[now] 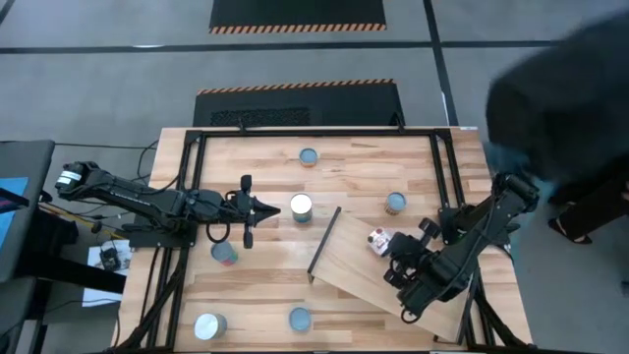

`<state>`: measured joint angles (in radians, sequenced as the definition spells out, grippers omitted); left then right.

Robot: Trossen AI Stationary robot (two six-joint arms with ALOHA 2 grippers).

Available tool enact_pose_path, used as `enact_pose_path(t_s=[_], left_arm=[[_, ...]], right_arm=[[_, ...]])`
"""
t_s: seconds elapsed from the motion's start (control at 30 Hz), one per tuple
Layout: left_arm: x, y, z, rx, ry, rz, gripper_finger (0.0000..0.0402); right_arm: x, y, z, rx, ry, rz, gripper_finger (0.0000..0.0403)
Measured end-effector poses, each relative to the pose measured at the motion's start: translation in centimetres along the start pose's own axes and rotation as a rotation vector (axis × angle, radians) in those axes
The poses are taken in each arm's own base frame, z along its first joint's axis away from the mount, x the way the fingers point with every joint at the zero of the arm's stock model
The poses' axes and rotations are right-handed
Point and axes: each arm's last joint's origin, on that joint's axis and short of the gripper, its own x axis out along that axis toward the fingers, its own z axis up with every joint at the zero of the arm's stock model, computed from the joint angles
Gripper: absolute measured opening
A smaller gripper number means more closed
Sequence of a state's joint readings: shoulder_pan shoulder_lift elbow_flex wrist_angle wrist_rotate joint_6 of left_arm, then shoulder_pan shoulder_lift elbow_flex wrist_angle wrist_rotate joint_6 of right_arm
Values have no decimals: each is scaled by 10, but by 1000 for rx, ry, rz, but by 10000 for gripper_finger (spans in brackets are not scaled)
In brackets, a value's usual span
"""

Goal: Pick and place cans onto a shelf
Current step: Put the canned tomatoes on the shelf

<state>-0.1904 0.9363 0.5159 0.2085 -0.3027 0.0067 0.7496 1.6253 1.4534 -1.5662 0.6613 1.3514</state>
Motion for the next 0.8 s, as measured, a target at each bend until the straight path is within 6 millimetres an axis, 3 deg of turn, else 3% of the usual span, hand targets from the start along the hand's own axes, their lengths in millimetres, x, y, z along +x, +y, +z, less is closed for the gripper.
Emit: enact_pose_path(t_s=[0.13, 0.37, 0.57, 0.8], left_arm=[[0, 0, 0, 0, 0, 0, 2], [0, 0, 0, 11, 0, 0, 2], [0, 0, 0, 11, 0, 0, 2], [0, 0, 0, 16, 0, -1, 2]], right_arm=[[-6, -2, 9, -18, 7, 25, 16], [-24, -15, 54, -135, 136, 195, 19], [-6, -28, 79, -265, 395, 382, 23], [0, -33, 85, -295, 571, 567, 20]])
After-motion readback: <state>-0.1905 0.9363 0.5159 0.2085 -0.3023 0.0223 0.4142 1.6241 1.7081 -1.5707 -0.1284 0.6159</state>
